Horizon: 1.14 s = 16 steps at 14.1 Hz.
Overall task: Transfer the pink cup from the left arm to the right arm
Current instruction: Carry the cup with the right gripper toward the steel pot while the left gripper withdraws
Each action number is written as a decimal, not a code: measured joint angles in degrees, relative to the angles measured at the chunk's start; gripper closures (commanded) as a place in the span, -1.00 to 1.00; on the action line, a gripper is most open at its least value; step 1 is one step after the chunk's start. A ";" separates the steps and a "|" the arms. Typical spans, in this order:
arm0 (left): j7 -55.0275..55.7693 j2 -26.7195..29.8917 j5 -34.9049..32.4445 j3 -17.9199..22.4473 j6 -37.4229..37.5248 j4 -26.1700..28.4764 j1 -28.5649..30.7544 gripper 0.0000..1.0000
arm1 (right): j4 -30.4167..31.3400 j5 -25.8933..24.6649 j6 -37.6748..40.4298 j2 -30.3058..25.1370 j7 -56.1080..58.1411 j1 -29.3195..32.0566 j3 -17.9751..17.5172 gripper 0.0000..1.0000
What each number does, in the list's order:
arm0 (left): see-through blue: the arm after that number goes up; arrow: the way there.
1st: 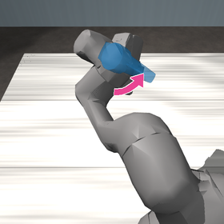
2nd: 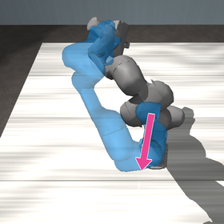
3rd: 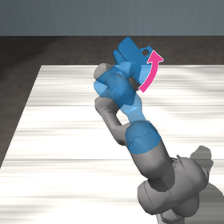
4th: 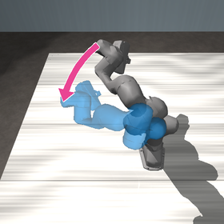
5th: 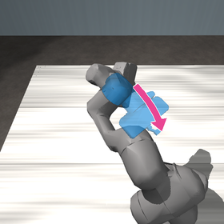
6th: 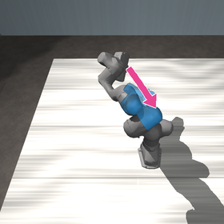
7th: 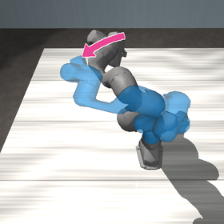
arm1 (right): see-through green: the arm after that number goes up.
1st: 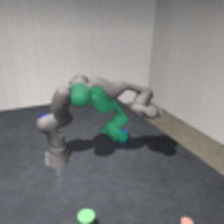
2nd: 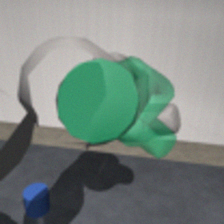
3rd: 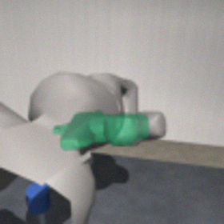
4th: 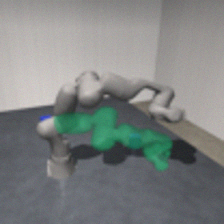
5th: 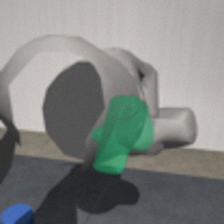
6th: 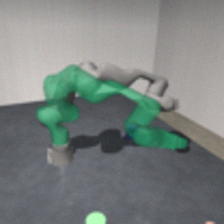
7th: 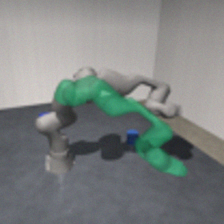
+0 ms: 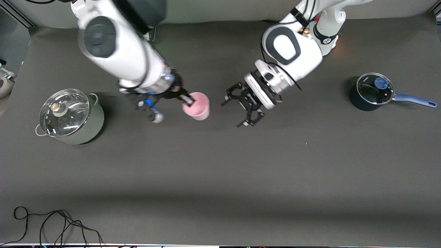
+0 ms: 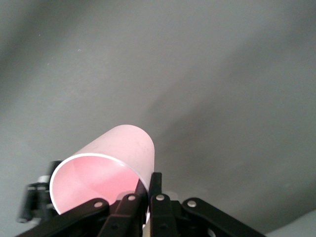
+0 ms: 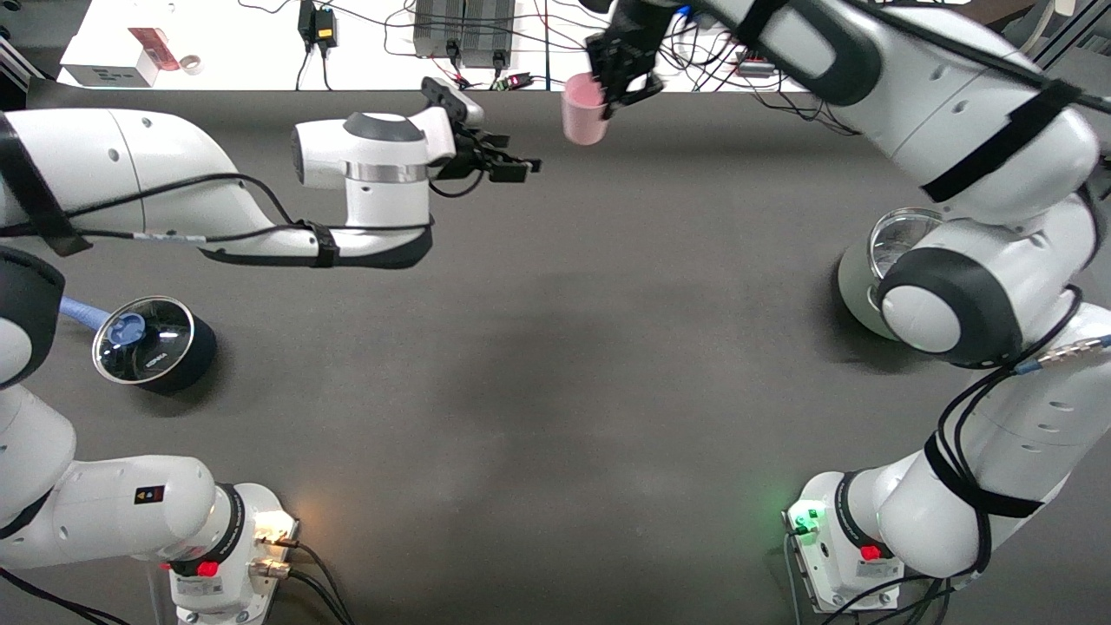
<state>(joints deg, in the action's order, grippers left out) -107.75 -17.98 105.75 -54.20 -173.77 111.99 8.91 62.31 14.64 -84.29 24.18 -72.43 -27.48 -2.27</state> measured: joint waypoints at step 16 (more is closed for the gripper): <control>23.23 -1.82 -21.13 0.06 26.59 3.69 19.15 -0.99 | 27.57 -10.25 -3.65 -13.68 55.15 9.65 17.23 1.00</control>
<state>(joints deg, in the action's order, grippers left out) -84.52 -19.80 84.61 -54.14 -147.18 115.68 28.06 89.88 4.39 -87.94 10.49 -17.28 -17.83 14.96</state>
